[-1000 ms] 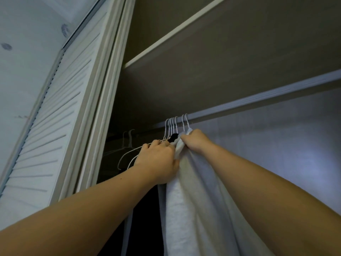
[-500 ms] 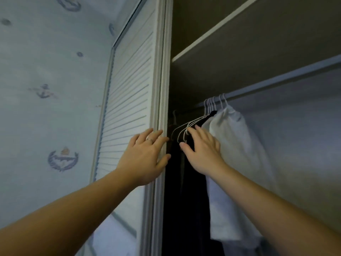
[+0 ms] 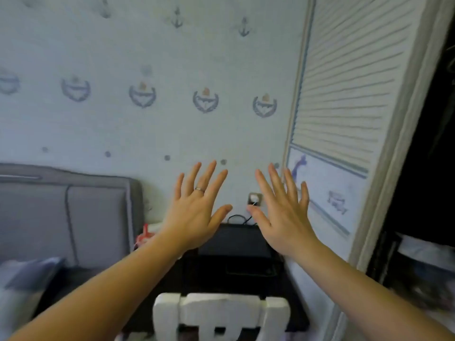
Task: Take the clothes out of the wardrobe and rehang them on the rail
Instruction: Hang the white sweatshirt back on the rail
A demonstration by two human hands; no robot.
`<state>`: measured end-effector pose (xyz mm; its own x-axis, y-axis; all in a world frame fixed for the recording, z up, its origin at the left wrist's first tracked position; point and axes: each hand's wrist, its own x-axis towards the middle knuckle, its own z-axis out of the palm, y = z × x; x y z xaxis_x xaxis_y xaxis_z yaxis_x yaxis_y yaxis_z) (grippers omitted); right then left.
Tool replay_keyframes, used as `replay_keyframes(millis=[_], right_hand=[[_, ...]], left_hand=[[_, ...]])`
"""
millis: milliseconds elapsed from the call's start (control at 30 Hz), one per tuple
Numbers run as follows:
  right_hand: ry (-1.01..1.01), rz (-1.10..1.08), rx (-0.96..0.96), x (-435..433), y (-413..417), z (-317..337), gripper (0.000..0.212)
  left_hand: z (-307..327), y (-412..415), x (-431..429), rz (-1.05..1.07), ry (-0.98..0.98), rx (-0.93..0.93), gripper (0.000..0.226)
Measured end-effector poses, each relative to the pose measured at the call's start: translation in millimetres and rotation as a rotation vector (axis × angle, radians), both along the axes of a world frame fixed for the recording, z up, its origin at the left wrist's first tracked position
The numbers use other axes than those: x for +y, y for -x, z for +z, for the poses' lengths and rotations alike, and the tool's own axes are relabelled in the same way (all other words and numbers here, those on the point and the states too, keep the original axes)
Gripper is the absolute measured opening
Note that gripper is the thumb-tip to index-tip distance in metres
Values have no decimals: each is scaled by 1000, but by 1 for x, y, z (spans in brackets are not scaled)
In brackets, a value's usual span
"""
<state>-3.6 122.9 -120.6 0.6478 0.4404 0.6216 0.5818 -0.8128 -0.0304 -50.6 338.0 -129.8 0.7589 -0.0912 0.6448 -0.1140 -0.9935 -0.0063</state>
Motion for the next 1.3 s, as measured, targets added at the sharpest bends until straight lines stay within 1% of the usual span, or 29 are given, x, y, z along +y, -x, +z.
replay_keyframes(millis=[167,300,500,633,733,833,933,1000,1133,1200,1300], right_hand=[[100,248,143,114,80,-76,72],[182,461,227,198,143,-126,73],[320,814,362,309,248,-190,74],[437,1051,380,373,323,-225,74],[524,1191,374,422,382,-244,74],[559,1270,373,461,418,-259,76],[620,1357,382,510,461,-273,75],[667,1403,390,539,491,-280,75],[789,1468,438,584,544,-305,78],[856,1503,452,601,568,-317,77],[951,1560,411,621,604,-336,79]], left_hand=[[-89,131,99,290,120,125,73],[-146,240,156,556,198,208,73],[-211,401,198,930,355,296,74],[-242,494,213,1159,432,337,75],[-263,561,230,1322,479,333,75],[-271,600,246,1413,528,381,77],[-286,642,265,1516,618,370,84],[-297,670,277,1575,677,374,83],[-322,721,303,1682,877,420,86],[-335,746,308,1742,970,412,87],[-351,783,307,1824,1045,416,88]])
